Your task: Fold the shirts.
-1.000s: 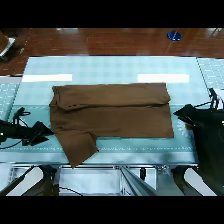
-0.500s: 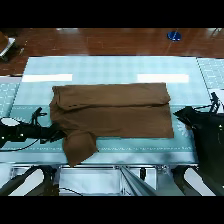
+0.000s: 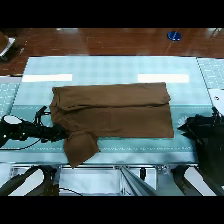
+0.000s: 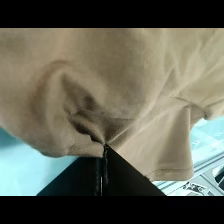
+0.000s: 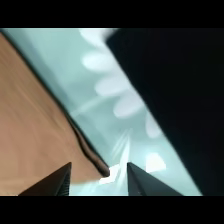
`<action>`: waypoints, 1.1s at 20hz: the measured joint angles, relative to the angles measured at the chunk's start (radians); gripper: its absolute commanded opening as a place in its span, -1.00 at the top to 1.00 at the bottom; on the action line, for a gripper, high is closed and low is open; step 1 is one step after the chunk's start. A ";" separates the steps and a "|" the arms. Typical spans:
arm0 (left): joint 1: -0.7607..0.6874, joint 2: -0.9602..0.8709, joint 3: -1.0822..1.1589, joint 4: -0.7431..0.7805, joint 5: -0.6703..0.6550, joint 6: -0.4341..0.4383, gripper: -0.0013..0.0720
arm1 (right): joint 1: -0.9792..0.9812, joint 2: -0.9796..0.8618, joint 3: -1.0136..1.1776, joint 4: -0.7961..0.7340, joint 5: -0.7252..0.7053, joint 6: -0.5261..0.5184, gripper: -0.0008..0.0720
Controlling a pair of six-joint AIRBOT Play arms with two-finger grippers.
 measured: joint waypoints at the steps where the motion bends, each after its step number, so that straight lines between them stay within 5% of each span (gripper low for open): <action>1: 0.000 0.000 0.001 -0.001 -0.002 0.002 0.89 | 0.000 0.000 -0.005 -0.007 0.015 0.004 -0.15; 15: -0.001 0.000 0.001 -0.003 0.026 0.005 0.89 | 0.169 -0.093 -0.019 0.029 0.002 -0.015 -0.14; 16: -0.001 0.000 0.001 -0.003 0.028 0.005 0.89 | 0.183 -0.116 -0.018 0.054 -0.001 -0.023 0.08; 18: -0.001 0.000 0.002 -0.007 0.031 0.005 0.89 | 0.212 -0.159 -0.011 0.095 -0.037 -0.057 0.93; 22: -0.001 0.001 0.039 -0.037 0.029 0.005 0.89 | 0.248 -0.183 0.053 0.163 -0.054 -0.145 0.93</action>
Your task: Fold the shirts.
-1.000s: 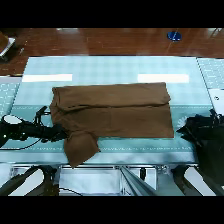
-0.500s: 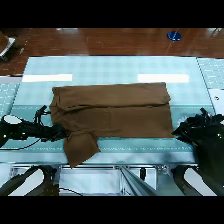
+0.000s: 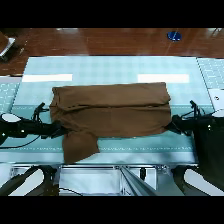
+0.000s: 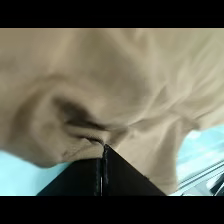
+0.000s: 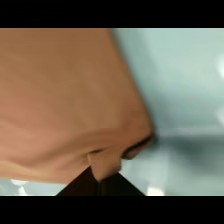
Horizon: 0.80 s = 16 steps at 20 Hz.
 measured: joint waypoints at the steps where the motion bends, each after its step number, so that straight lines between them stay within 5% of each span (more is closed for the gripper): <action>1: 0.000 0.000 0.027 -0.011 -0.003 0.000 0.89 | 0.004 -0.001 0.028 0.009 0.013 -0.012 0.93; 7: -0.023 -0.047 0.264 -0.121 0.042 -0.008 0.89 | 0.056 -0.074 0.247 0.042 0.039 -0.028 0.93; 16: -0.060 -0.417 0.726 -0.157 0.078 -0.103 0.89 | 0.127 -0.388 0.659 0.097 0.011 0.042 0.93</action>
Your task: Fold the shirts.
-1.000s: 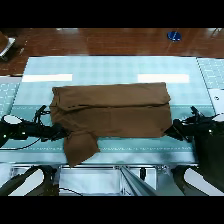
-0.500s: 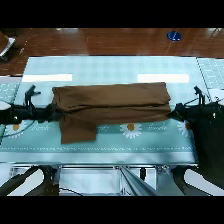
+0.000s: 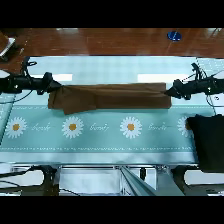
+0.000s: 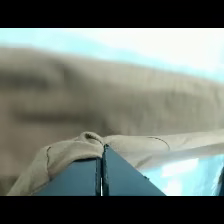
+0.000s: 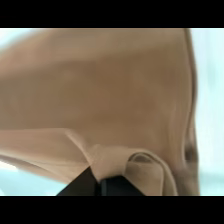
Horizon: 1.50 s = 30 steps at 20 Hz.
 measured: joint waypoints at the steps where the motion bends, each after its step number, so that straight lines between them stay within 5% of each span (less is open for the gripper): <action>1: -0.004 -0.048 0.049 -0.001 -0.011 -0.006 0.89 | 0.002 -0.031 0.035 0.011 -0.003 0.005 0.93; 5: -0.029 -0.192 0.177 -0.001 -0.025 -0.017 0.89 | 0.003 -0.144 0.135 0.064 -0.012 0.012 0.93; 6: -0.037 -0.221 0.202 -0.001 -0.024 -0.020 0.83 | 0.005 -0.166 0.149 0.081 -0.018 0.012 0.67; 7: -0.044 -0.242 0.222 -0.002 -0.024 -0.020 0.21 | 0.005 -0.183 0.159 0.096 -0.027 0.012 -0.01; 8: -0.051 -0.260 0.240 -0.002 -0.020 -0.021 -0.41 | 0.005 -0.198 0.167 0.109 -0.040 0.012 -0.16; 14: 0.013 -0.276 0.358 0.132 -0.192 -0.068 -0.42 | -0.081 -0.188 0.205 0.127 0.017 0.008 -0.16; 18: 0.126 -0.146 0.255 0.222 -0.269 -0.054 -0.42 | -0.162 -0.153 0.188 0.000 0.068 0.039 -0.16; 24: 0.153 0.184 -0.219 -0.055 -0.016 0.169 -0.42 | -0.133 -0.165 0.093 -0.010 0.008 0.061 -0.16; 29: 0.044 0.274 -0.356 -0.167 0.062 0.253 -0.42 | -0.044 -0.208 0.077 0.052 -0.030 0.057 -0.11; 30: 0.014 0.279 -0.366 -0.175 0.072 0.259 -0.42 | -0.028 -0.214 0.077 0.061 -0.031 0.057 0.33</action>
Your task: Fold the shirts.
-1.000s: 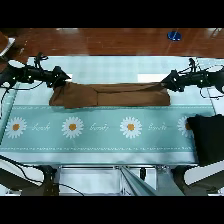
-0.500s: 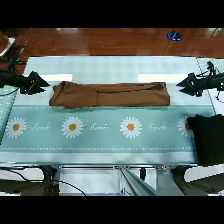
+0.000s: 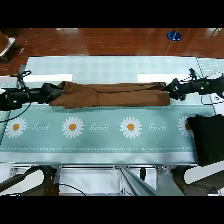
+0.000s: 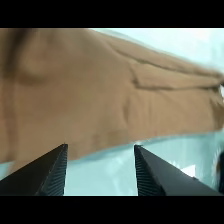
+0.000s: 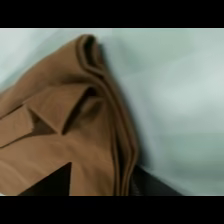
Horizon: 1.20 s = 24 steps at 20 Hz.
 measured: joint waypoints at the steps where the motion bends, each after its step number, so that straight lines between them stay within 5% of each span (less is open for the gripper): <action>1: -0.026 0.004 -0.006 -0.006 0.011 0.004 -0.41 | 0.015 -0.005 0.004 -0.006 0.000 0.000 0.91; 2: -0.051 0.007 -0.011 -0.011 0.033 0.008 -0.11 | 0.024 -0.008 0.010 -0.008 0.011 0.000 0.93; 3: -0.074 0.010 -0.014 -0.015 0.051 0.011 0.75 | 0.030 -0.005 0.020 0.000 0.029 -0.006 0.93; 4: -0.093 0.011 -0.017 -0.018 0.053 0.014 0.89 | 0.035 0.005 0.029 0.002 0.048 -0.013 0.93; 8: -0.179 0.014 -0.020 -0.033 0.080 0.018 0.89 | 0.034 0.139 0.035 -0.064 0.129 -0.037 0.93; 15: -0.486 -0.129 0.140 -0.043 0.140 -0.063 0.90 | 0.016 0.680 -0.210 -0.200 0.180 -0.053 0.93; 24: -0.951 -0.595 0.729 0.309 0.066 -0.439 0.90 | 0.014 1.152 -0.389 -0.177 0.233 0.032 0.93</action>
